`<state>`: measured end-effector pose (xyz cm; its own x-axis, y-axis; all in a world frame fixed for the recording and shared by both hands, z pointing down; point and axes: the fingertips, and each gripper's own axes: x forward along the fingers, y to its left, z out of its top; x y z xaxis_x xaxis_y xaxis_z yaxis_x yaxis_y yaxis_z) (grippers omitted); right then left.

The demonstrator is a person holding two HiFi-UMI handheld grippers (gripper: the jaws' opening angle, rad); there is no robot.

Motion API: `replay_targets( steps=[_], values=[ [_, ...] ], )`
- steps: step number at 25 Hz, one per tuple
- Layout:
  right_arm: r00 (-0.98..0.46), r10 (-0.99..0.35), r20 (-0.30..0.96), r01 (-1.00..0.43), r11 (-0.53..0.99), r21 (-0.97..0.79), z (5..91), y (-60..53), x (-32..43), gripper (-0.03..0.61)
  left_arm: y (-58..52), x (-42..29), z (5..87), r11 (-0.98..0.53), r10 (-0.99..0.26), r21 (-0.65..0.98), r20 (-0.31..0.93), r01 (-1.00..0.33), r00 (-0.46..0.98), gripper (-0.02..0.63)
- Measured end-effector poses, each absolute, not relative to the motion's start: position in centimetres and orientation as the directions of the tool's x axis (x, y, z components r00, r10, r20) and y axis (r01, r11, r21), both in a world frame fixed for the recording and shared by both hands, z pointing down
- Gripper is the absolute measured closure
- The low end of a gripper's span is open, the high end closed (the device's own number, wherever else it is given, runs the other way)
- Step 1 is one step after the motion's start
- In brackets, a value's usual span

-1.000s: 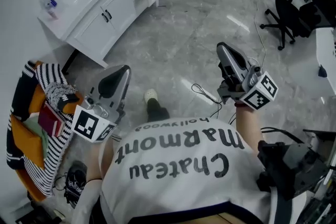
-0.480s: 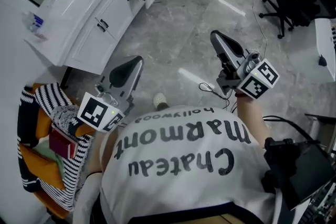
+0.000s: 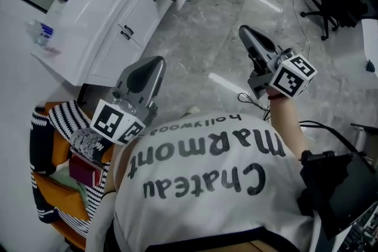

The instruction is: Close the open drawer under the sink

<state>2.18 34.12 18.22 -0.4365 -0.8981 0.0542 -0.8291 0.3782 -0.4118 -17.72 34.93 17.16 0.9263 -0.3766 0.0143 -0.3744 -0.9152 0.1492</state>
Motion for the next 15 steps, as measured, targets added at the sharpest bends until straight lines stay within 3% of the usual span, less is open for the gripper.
replay_targets(
  steps=[9, 15],
  values=[
    [-0.415, -0.907, 0.073, -0.814, 0.334, -0.474, 19.2, 31.9, 1.2, 0.566, 29.4, -19.2, 21.6, -0.892, -0.379, 0.192, 0.173, -0.408, 0.909, 0.606],
    [-0.352, -0.931, 0.096, -0.841, 0.269, -0.470, 17.6, 31.7, 3.8, 0.566, 24.7, -18.9, 21.2, -0.875, -0.422, 0.178, 0.177, -0.451, 0.889, 0.606]
  ],
)
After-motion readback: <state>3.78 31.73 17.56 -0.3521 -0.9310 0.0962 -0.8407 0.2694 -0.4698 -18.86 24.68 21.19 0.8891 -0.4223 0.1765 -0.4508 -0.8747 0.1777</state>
